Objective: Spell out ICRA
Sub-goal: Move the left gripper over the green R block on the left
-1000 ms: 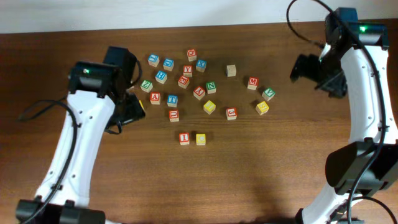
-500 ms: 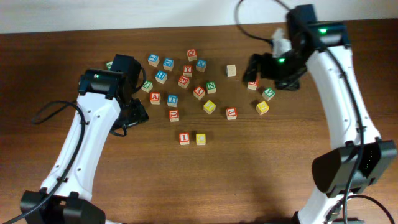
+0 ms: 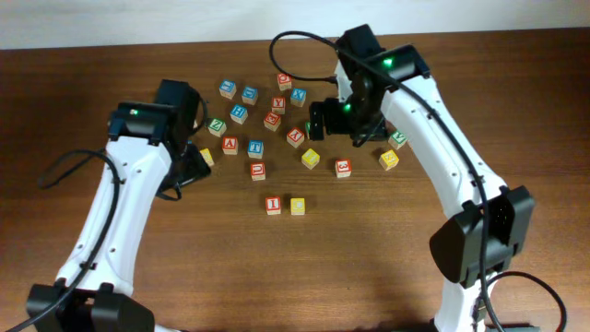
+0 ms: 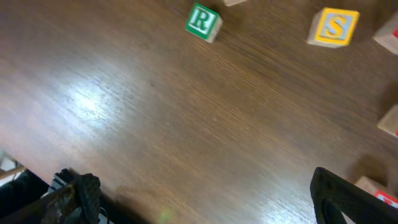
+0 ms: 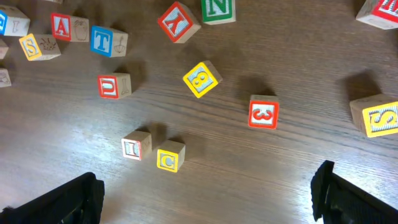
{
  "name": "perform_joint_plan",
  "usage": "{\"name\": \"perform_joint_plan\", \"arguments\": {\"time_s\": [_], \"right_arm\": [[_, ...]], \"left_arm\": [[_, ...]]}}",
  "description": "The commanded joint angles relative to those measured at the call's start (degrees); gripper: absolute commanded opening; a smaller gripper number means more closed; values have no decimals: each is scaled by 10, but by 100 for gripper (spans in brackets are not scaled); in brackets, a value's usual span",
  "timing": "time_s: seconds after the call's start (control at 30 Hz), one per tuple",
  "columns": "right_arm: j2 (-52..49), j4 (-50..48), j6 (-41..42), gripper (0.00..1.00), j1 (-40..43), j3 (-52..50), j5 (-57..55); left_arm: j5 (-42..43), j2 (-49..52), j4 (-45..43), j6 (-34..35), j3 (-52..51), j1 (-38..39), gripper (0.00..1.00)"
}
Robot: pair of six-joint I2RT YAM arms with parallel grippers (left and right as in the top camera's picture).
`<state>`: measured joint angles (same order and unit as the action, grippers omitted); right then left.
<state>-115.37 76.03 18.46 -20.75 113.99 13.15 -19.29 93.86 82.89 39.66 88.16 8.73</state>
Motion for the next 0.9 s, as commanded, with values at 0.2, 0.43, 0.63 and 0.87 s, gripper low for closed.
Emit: {"name": "perform_joint_plan", "arguments": {"time_s": [0.2,0.43,0.63,0.87], "right_arm": [[-24,-25,184,92,-6,4,7],[-60,-68,207,87,-26,3,-4],[-61,-87,189,98,-8,3,-163],[-61,-20,165,98,86,3,-111]], "left_arm": [[-13,-2,0,12,-3,-33,99],[-13,-2,1,12,-3,-33,99],[-13,-2,1,12,-3,-33,99],[-13,-2,1,12,-3,-33,99]]}}
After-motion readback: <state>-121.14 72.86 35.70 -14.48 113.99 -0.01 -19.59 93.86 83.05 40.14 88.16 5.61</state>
